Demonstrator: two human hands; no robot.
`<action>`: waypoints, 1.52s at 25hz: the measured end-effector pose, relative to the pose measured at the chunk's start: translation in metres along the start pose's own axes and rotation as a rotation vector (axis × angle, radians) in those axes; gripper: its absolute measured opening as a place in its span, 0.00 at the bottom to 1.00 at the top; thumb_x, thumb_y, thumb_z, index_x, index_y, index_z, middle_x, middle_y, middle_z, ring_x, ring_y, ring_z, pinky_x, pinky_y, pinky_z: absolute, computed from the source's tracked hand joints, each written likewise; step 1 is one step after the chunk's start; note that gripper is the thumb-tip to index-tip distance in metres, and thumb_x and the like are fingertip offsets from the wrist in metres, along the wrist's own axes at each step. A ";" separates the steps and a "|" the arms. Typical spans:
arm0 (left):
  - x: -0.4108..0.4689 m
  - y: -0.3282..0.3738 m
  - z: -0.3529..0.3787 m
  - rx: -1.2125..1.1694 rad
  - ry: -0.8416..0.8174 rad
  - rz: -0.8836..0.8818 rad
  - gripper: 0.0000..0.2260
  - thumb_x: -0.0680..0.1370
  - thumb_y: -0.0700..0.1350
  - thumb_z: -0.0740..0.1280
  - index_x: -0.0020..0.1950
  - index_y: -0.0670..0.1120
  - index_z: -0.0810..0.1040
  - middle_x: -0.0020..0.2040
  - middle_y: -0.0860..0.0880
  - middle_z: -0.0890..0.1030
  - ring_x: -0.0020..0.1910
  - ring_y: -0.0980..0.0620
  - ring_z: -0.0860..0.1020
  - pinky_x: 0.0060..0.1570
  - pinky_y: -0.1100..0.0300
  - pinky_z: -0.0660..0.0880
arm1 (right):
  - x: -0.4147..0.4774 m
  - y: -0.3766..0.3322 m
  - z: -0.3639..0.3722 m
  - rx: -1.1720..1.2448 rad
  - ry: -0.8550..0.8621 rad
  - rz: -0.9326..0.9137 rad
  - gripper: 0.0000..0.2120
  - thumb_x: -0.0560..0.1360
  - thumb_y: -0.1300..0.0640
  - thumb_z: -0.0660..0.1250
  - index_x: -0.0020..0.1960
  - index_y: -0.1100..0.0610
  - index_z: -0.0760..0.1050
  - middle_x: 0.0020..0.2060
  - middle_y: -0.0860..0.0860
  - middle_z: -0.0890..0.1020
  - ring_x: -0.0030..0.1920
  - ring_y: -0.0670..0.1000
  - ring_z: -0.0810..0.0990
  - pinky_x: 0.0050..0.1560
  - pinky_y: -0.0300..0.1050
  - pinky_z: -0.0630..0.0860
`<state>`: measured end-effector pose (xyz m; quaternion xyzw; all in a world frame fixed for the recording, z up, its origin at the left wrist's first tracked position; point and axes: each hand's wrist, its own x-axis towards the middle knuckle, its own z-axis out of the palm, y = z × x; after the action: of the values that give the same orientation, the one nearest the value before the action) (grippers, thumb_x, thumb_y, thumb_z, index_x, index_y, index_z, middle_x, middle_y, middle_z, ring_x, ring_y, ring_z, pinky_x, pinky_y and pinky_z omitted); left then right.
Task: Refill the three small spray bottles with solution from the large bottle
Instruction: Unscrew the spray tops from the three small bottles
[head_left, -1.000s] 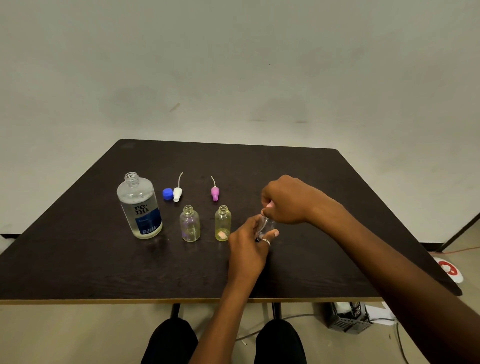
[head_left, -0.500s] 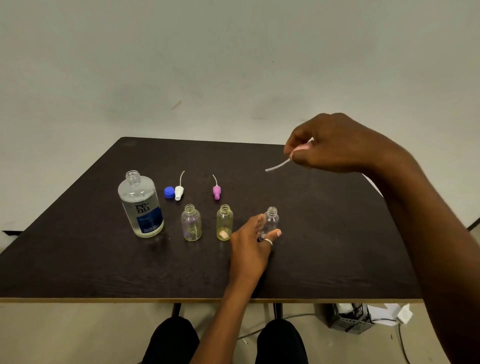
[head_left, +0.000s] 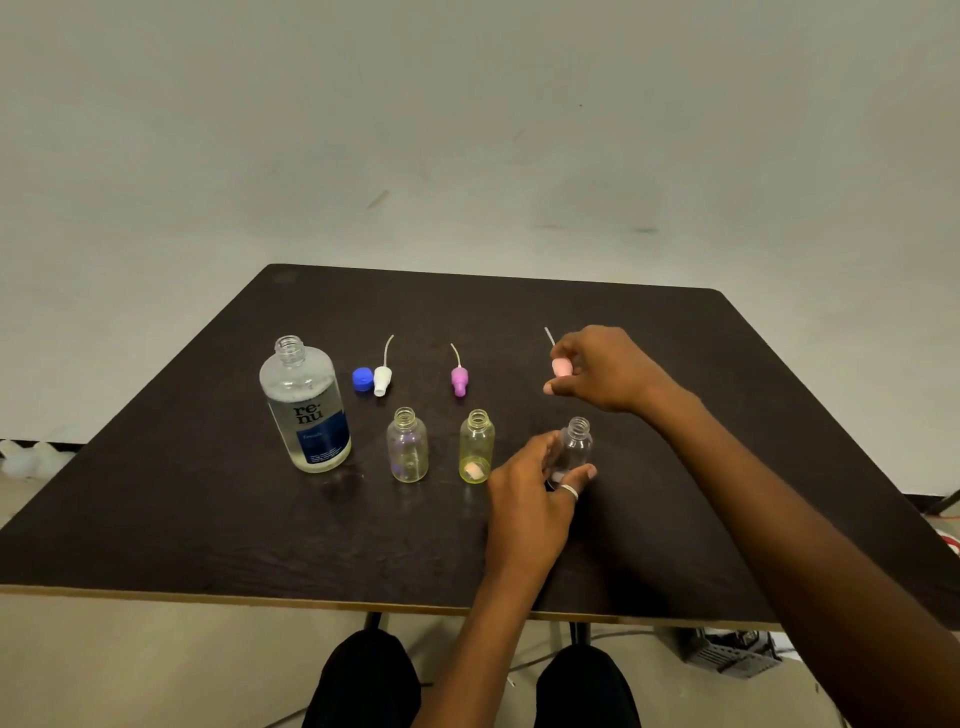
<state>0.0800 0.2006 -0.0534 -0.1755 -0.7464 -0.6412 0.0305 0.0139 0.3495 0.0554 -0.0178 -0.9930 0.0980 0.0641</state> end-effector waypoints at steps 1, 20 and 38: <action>0.000 0.000 0.000 -0.010 0.005 0.004 0.19 0.73 0.46 0.77 0.63 0.50 0.80 0.57 0.55 0.84 0.56 0.62 0.81 0.58 0.60 0.79 | 0.006 0.002 0.010 0.016 0.016 0.012 0.21 0.68 0.47 0.76 0.56 0.57 0.79 0.49 0.54 0.81 0.47 0.52 0.79 0.49 0.49 0.78; 0.000 -0.007 0.003 -0.013 -0.009 0.035 0.19 0.74 0.49 0.76 0.64 0.52 0.79 0.58 0.55 0.83 0.57 0.63 0.81 0.58 0.60 0.79 | 0.037 0.032 0.068 0.132 0.022 0.018 0.28 0.66 0.42 0.76 0.61 0.54 0.77 0.53 0.53 0.80 0.49 0.48 0.77 0.48 0.40 0.73; 0.003 -0.013 0.005 -0.010 -0.015 0.029 0.20 0.74 0.49 0.76 0.64 0.51 0.79 0.59 0.55 0.83 0.57 0.61 0.81 0.58 0.58 0.79 | 0.042 0.035 0.071 0.121 0.018 -0.004 0.25 0.68 0.43 0.75 0.61 0.52 0.78 0.51 0.52 0.82 0.48 0.48 0.79 0.49 0.42 0.76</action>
<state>0.0747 0.2048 -0.0655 -0.1914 -0.7408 -0.6430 0.0332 -0.0360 0.3724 -0.0157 -0.0130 -0.9846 0.1578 0.0742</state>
